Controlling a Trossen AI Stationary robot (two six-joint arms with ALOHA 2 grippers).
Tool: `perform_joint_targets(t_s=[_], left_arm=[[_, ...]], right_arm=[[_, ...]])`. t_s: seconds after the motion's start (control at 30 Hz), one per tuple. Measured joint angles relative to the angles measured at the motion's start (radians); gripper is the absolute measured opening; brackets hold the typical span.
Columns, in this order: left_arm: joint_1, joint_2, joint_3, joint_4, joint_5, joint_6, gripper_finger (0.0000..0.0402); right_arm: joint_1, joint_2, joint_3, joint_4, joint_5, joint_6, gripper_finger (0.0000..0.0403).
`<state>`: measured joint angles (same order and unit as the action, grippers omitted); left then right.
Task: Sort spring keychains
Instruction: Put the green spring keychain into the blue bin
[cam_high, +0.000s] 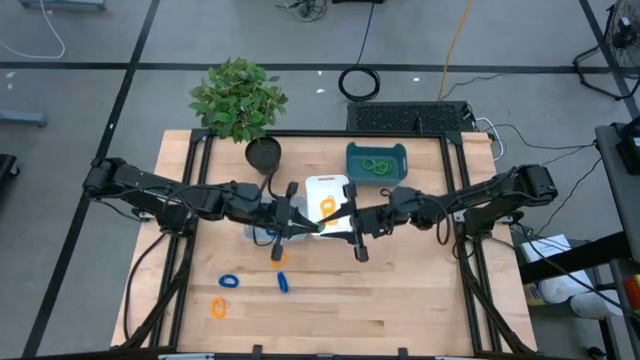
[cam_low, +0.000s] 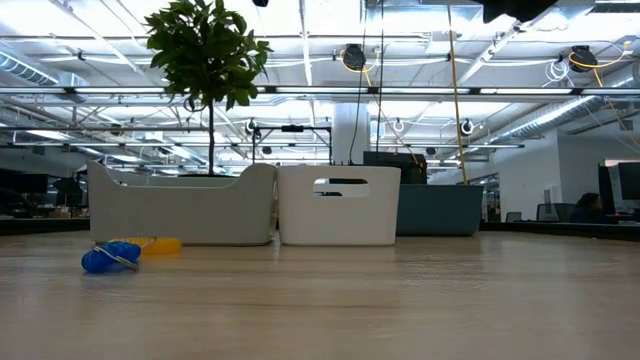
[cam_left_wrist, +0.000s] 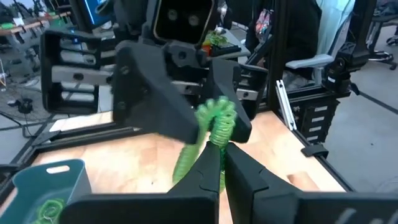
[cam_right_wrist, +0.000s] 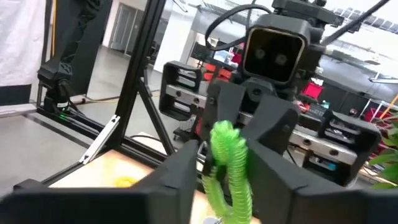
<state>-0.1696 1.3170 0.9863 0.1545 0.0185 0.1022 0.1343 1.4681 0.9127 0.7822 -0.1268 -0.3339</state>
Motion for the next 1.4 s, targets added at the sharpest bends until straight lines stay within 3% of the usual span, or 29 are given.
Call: perform_joint_targets(t_s=[0.17, 0.23, 0.37, 0.6, 0.97, 1.17, 1.4], left_arm=[[0.0, 0.0, 0.0, -0.002, 0.0, -0.011, 0.0005], [-0.003, 0.0, 0.0, -0.002, 0.0, -0.018, 0.0005], [-0.003, 0.0, 0.0, -0.002, 0.007, -0.04, 0.0012], [-0.005, 0.0, 0.0, 0.002, 0.014, -0.07, 0.0075], [-0.01, -0.003, 0.001, 0.029, 0.034, -0.105, 0.0197], [-0.01, -0.012, 0.001, -0.042, 0.035, -0.108, 0.0274], [-0.021, -0.064, 0.003, -0.185, 0.033, -0.14, 0.0311]], right_arm=[[0.012, -0.001, 0.0, 0.008, 0.003, -0.018, 0.0029], [0.012, -0.001, 0.0, 0.007, 0.002, -0.027, 0.0012], [0.012, -0.005, 0.0, 0.003, 0.001, -0.02, 0.0012], [0.012, -0.029, -0.001, -0.04, 0.026, -0.02, 0.0004], [0.011, -0.199, -0.001, -0.423, 0.091, 0.069, 0.0001], [0.018, -0.255, -0.002, -0.585, 0.205, 0.098, 0.0], [0.018, -0.27, -0.002, -0.733, 0.236, 0.143, 0.0]])
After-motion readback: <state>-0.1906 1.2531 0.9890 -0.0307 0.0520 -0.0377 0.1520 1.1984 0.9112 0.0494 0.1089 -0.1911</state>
